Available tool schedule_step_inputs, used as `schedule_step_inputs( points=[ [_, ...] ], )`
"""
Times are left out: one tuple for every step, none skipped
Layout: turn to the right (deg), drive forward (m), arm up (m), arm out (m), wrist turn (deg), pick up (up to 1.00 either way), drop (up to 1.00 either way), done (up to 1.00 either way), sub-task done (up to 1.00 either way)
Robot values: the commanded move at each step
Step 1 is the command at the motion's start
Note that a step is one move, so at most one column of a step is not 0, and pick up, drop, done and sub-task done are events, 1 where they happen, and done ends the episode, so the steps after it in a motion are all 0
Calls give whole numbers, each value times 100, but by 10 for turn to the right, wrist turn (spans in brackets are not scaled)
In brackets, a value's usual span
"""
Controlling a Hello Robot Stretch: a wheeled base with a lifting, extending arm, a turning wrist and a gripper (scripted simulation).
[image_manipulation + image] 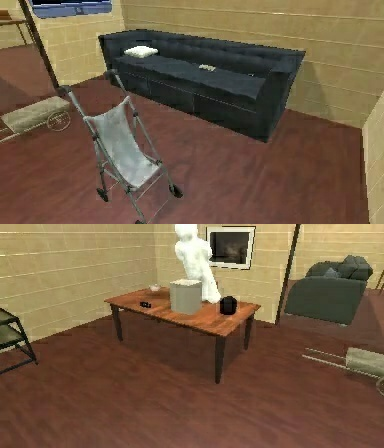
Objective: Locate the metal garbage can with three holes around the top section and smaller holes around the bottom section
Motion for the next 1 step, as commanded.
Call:
schedule_step_inputs(
  points=[
    [-450,0,0,0,0,0,0,0,0]
  ],
)
